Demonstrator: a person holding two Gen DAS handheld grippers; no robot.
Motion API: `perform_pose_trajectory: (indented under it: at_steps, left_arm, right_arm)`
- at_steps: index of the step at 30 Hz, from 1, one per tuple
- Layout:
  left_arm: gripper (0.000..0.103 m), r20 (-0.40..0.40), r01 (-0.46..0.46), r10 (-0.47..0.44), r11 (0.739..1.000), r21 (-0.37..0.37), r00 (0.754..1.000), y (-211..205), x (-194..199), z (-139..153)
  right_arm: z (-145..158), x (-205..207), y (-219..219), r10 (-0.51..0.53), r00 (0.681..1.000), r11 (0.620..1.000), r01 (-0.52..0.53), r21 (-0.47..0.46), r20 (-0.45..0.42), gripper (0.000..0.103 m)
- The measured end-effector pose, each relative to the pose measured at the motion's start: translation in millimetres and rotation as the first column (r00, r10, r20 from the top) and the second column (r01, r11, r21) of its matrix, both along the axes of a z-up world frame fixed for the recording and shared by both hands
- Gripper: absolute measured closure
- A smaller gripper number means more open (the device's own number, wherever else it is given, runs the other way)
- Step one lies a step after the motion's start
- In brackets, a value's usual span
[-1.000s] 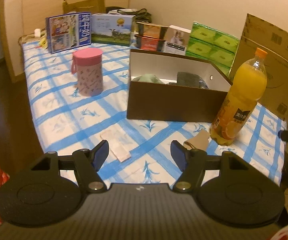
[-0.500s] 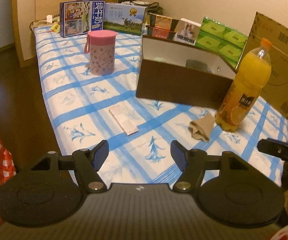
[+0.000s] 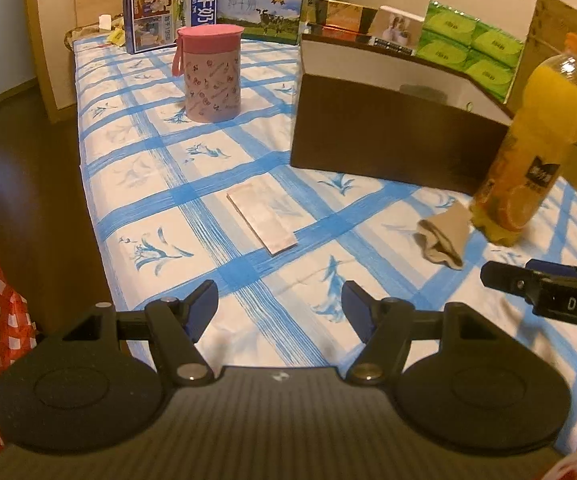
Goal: Organize soft objects
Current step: 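Grasp the beige stocking with the right tool while the left tool grasps the white paper packet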
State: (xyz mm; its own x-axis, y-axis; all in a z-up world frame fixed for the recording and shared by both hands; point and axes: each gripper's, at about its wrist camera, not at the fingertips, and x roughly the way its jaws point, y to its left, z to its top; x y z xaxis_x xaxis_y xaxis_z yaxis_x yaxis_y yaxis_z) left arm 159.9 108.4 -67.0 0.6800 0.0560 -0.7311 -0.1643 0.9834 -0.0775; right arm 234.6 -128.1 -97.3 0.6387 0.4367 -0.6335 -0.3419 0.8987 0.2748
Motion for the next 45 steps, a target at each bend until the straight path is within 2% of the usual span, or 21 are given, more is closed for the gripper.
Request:
perform_pose_trajectory:
  at_steps: [8, 15, 21, 27, 29, 31, 36, 41, 45]
  left_arm:
    - [0.037, -0.018, -0.009, 0.01, 1.0, 0.008, 1.0, 2, 30, -19]
    - [0.037, -0.021, -0.012, 0.012, 0.999, 0.03, 1.0, 4, 58, -31]
    - [0.038, -0.012, -0.02, 0.021, 0.999, 0.051, 1.0, 5, 78, -41]
    - [0.038, -0.016, -0.048, 0.049, 0.998, 0.051, 0.999, 9, 94, -52]
    - [0.038, -0.02, -0.054, 0.056, 0.997, 0.053, 0.998, 10, 100, -56]
    - [0.038, -0.021, -0.062, 0.063, 0.996, 0.06, 0.998, 10, 106, -60]
    - [0.042, -0.017, -0.083, 0.085, 0.993, 0.086, 0.996, 13, 119, -69]
    - [0.062, 0.004, -0.064, 0.064, 0.993, 0.099, 0.998, 15, 116, -69]
    - [0.072, 0.011, -0.052, 0.051, 0.995, 0.09, 0.999, 17, 109, -68]
  right_arm:
    - [-18, 40, 17, -0.086, 0.996, 0.996, 0.086, 0.01, -0.038, 0.021]
    - [-34, 70, 21, -0.19, 0.979, 0.981, 0.192, 0.021, -0.078, 0.021]
    - [-45, 84, 31, -0.196, 0.978, 0.981, 0.196, 0.001, -0.068, 0.021]
    - [-52, 86, 49, -0.11, 0.994, 0.991, 0.111, -0.069, 0.015, 0.022]
    - [-54, 86, 56, -0.067, 0.996, 0.992, 0.072, -0.101, 0.05, 0.025]
    - [-56, 86, 63, -0.009, 0.997, 0.991, 0.019, -0.13, 0.082, 0.034]
    - [-59, 81, 66, 0.117, 0.985, 0.981, -0.095, -0.17, 0.124, 0.049]
    - [-59, 77, 58, 0.164, 0.981, 0.98, -0.151, -0.127, 0.103, 0.056]
    - [-56, 69, 51, 0.189, 0.979, 0.978, -0.181, -0.102, 0.082, 0.058]
